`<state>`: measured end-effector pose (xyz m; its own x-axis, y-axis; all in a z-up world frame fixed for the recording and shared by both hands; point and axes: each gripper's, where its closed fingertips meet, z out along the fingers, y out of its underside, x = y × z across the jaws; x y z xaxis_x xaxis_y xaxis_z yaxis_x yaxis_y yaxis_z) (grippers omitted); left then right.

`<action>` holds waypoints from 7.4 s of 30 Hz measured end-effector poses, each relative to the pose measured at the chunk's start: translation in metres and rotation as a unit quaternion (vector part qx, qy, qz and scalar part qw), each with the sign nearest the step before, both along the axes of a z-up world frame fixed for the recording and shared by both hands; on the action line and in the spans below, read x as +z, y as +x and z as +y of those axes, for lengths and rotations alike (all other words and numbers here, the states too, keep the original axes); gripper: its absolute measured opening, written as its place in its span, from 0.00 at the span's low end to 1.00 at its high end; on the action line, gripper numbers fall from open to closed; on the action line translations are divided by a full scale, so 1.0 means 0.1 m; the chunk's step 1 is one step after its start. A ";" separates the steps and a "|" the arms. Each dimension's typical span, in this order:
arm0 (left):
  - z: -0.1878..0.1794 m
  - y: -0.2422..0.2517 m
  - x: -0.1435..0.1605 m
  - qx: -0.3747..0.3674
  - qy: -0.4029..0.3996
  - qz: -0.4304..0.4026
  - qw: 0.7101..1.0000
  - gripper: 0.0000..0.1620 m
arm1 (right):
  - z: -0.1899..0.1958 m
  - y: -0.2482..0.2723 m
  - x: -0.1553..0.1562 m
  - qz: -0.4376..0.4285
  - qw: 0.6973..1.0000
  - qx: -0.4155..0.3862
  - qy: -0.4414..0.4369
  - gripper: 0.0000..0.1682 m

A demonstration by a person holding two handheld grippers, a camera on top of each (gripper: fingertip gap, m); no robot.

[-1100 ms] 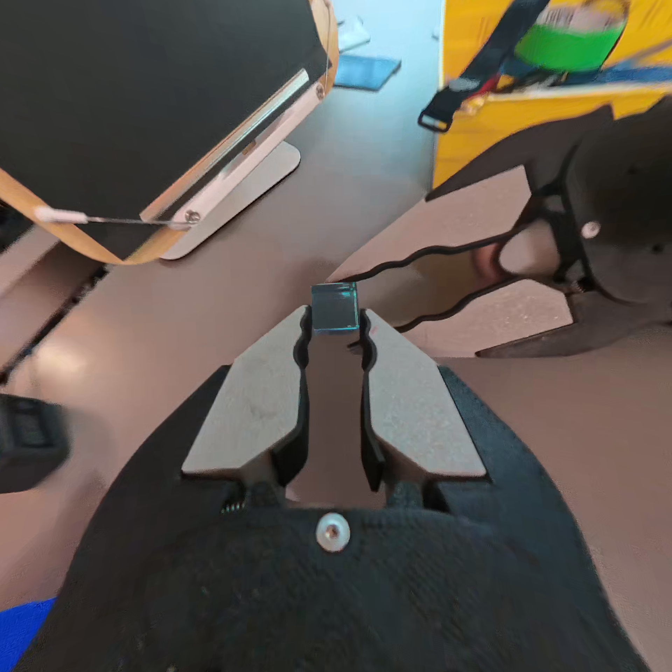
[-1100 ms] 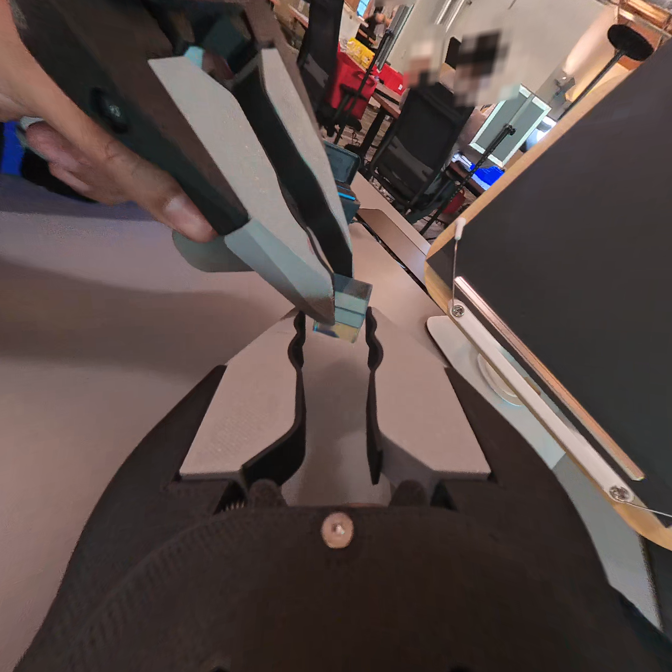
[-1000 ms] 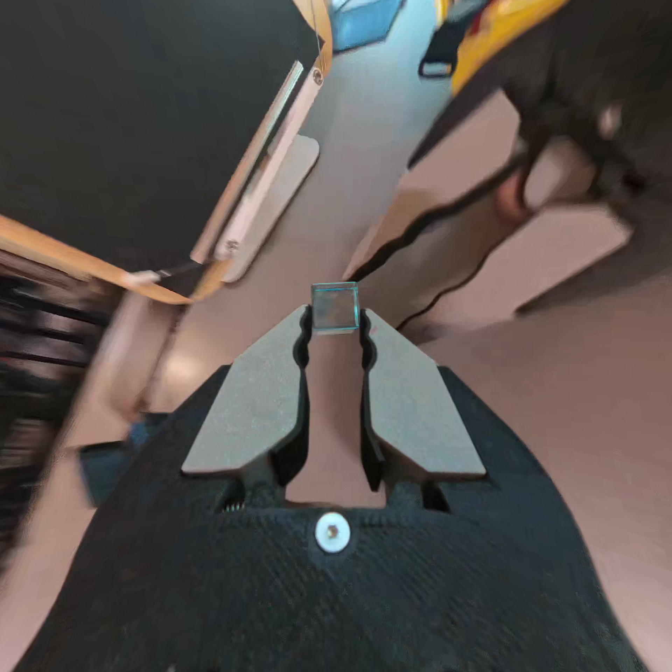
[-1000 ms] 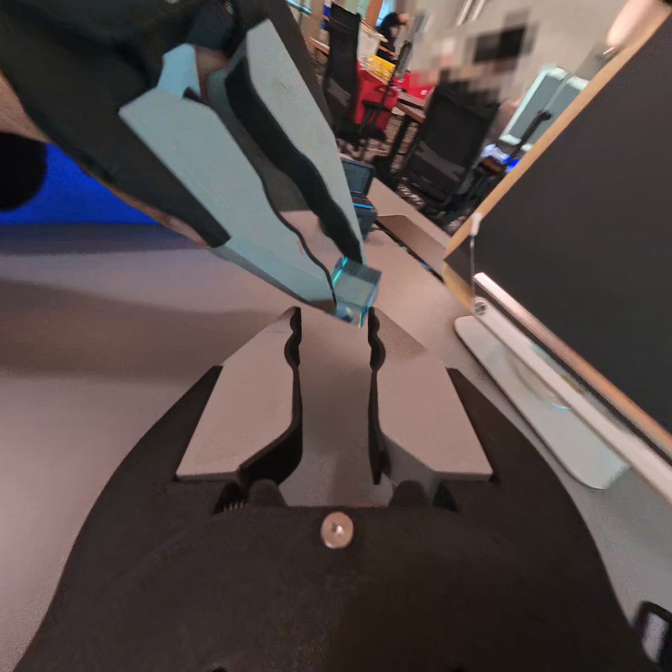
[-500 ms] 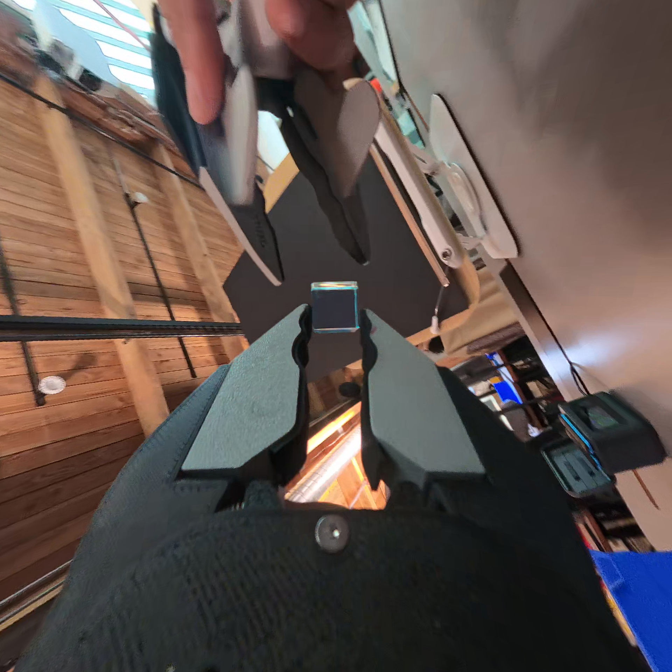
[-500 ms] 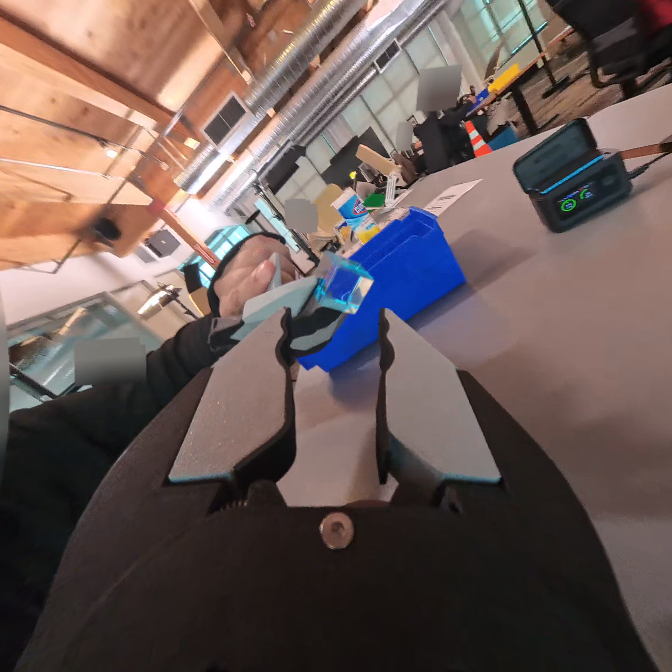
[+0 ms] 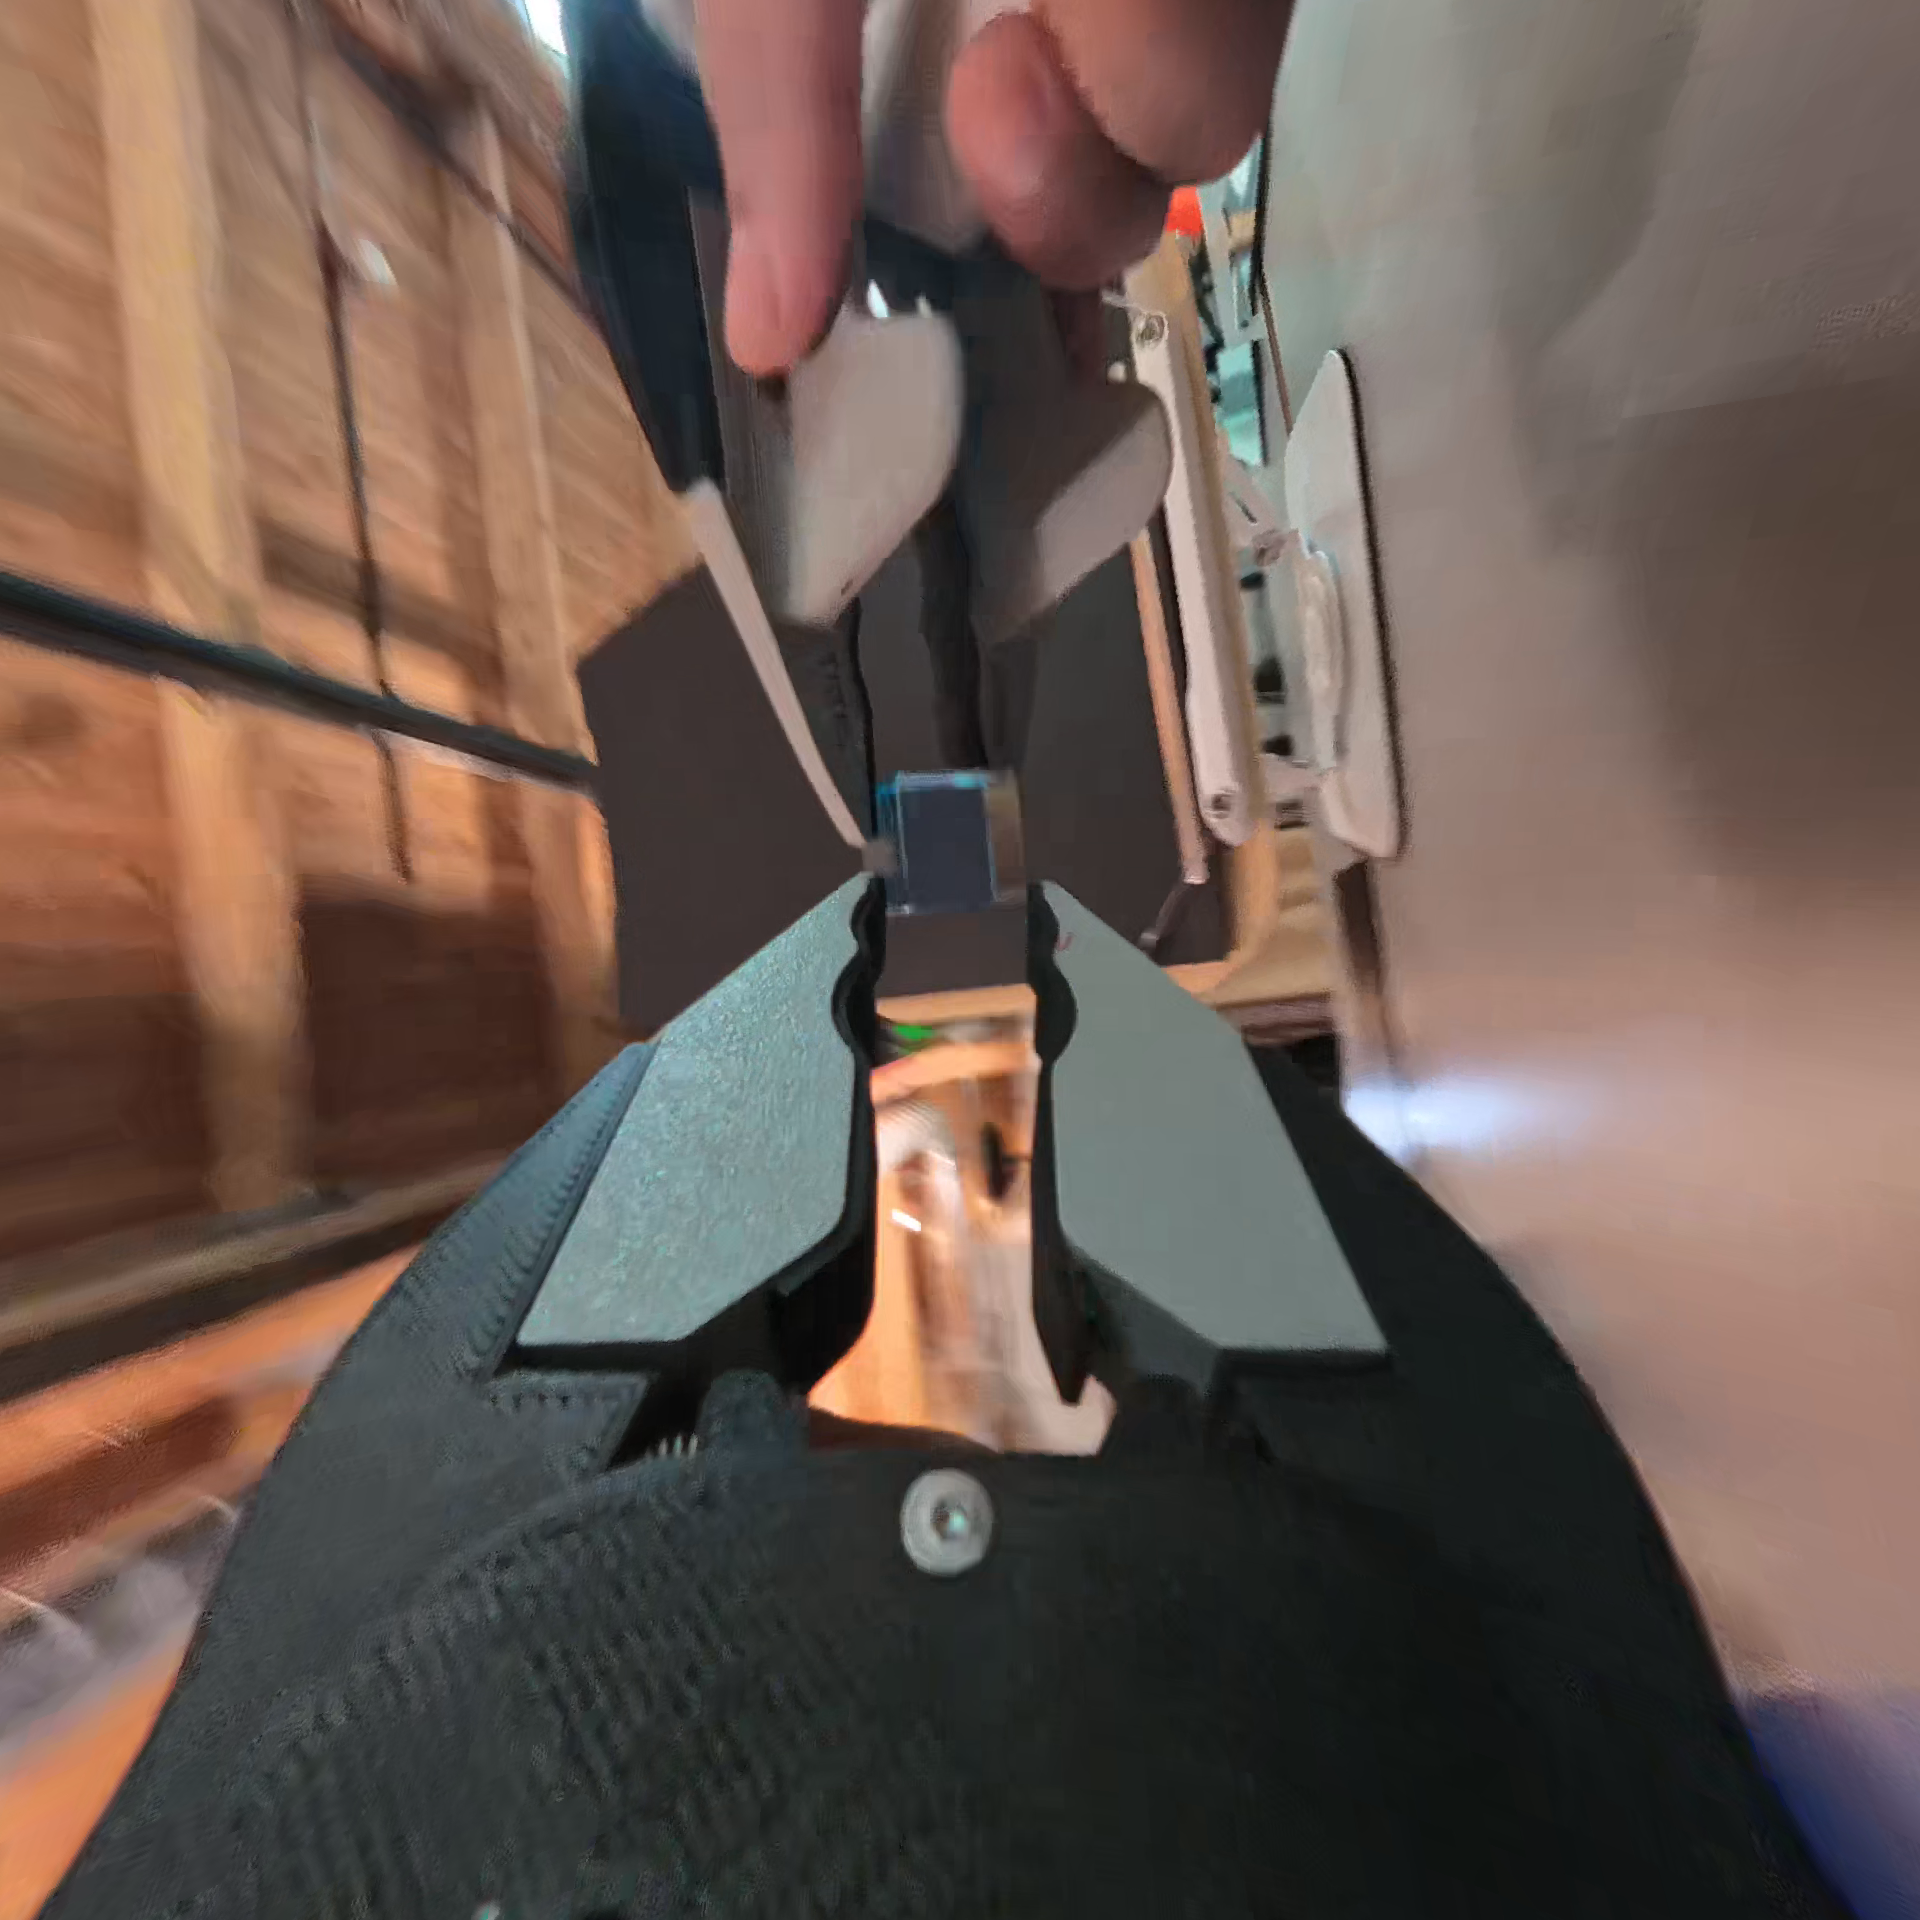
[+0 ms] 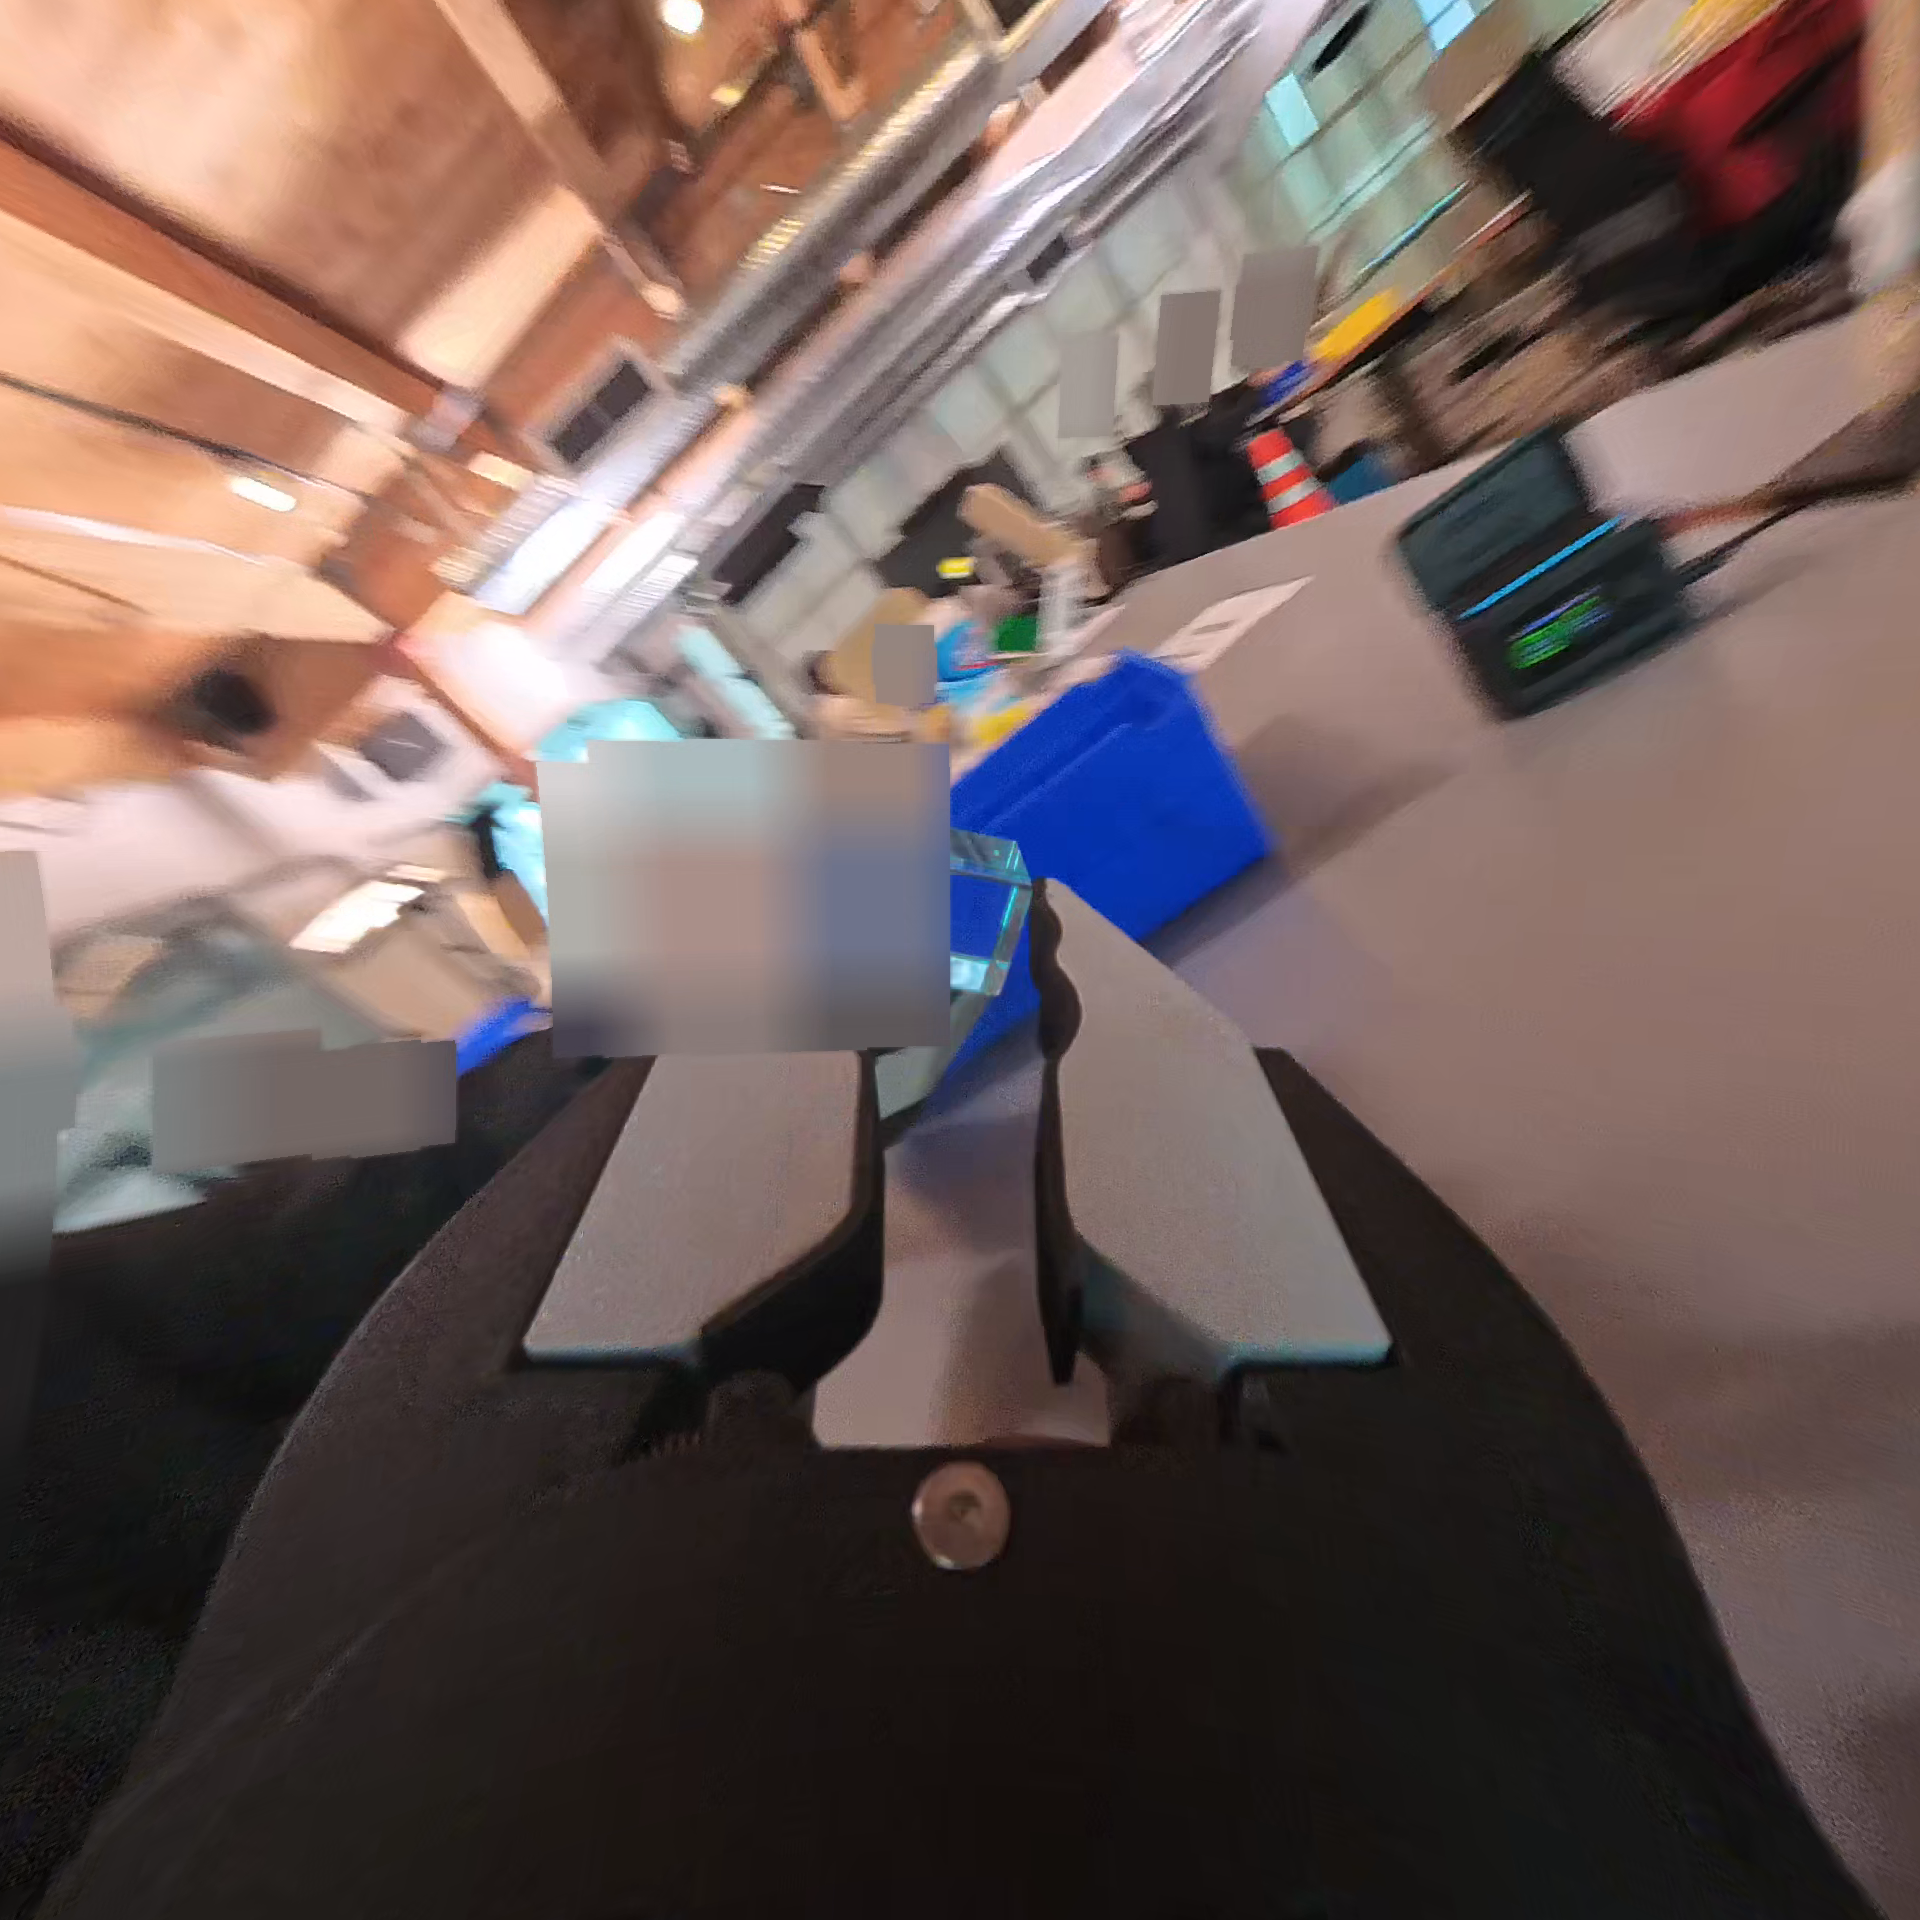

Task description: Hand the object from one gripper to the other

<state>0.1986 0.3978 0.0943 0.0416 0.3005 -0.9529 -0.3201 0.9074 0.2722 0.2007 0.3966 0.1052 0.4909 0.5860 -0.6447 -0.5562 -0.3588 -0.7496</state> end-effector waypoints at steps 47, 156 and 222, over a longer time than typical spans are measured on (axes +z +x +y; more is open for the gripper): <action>0.74 0.05 -0.87 0.107 -0.559 -0.057 0.820 0.15 | -1.78 2.65 -0.46 -0.466 0.690 -0.386 -0.398 0.25; 0.53 0.01 0.06 -0.164 -0.699 -0.177 0.674 0.18 | 0.64 0.28 -0.59 -0.329 0.929 -0.158 0.068 0.33; 0.00 -0.23 -0.14 -0.253 -0.956 0.131 0.074 0.32 | 0.26 0.38 -0.16 -0.832 0.371 -0.298 0.284 0.11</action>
<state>0.1758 0.3982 0.0799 -0.5083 -0.3703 0.7775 -0.3249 -0.7536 -0.5714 0.2392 0.4227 0.0896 0.0834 -0.1380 0.9869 0.9935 -0.0649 -0.0930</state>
